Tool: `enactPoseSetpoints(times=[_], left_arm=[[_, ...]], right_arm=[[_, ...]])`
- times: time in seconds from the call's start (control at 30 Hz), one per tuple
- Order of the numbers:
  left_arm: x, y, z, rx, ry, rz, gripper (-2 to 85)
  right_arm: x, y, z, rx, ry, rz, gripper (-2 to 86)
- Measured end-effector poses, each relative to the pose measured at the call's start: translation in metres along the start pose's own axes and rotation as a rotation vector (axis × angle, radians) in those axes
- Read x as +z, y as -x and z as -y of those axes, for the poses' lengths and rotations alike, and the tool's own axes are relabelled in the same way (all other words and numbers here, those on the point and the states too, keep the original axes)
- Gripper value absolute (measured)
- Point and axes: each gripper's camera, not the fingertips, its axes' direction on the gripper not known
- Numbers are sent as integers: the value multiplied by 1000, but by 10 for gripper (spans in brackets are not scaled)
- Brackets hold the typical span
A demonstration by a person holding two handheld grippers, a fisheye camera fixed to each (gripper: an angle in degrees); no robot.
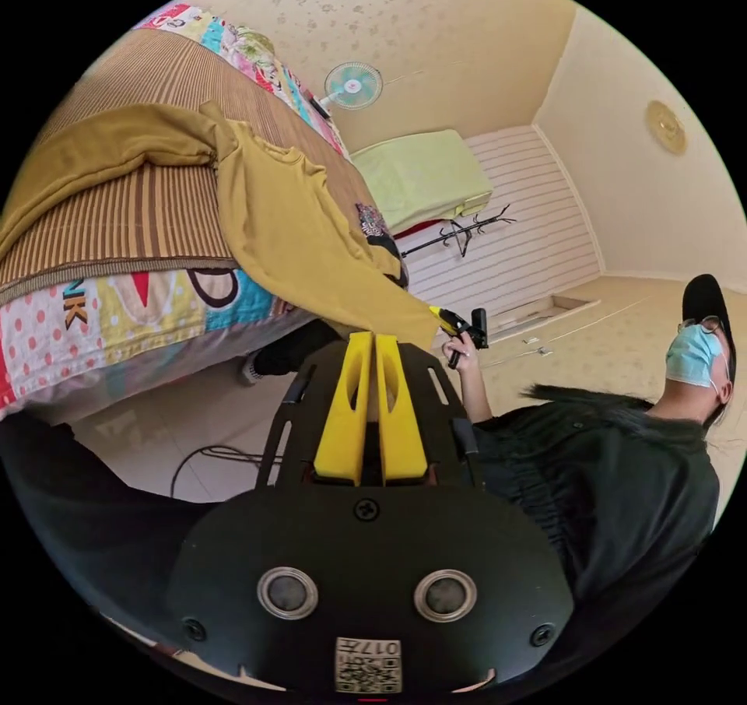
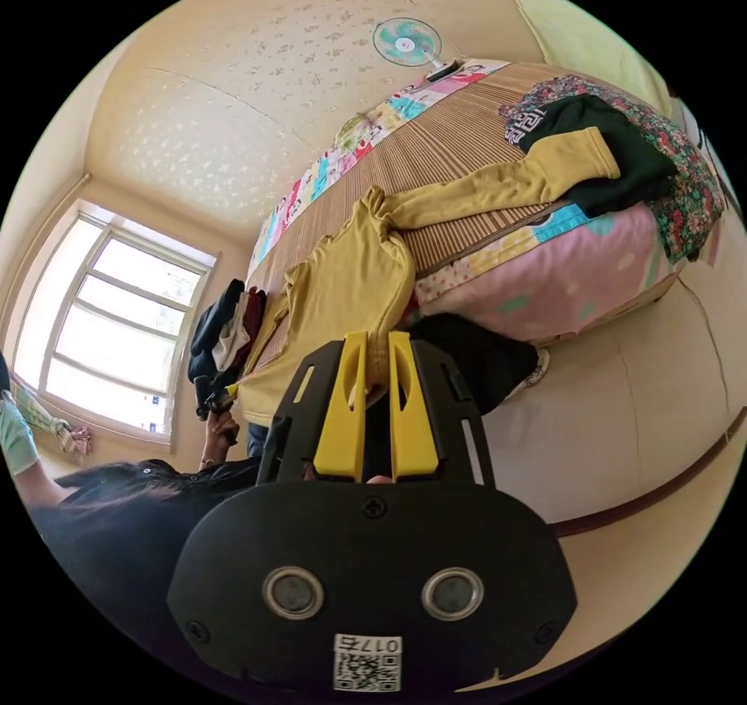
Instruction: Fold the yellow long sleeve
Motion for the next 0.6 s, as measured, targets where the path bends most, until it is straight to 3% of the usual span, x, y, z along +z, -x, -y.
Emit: enactPoseSetpoints(times=[0.3, 0.6], left_arm=[[-51, -32, -6, 37, -147, -87, -10], [-82, -47, -40, -26, -228, -80, -10]], right_arm=[[-84, 69, 2, -92, -117, 94, 19], [-123, 63, -14, -144, -3, 150, 12]])
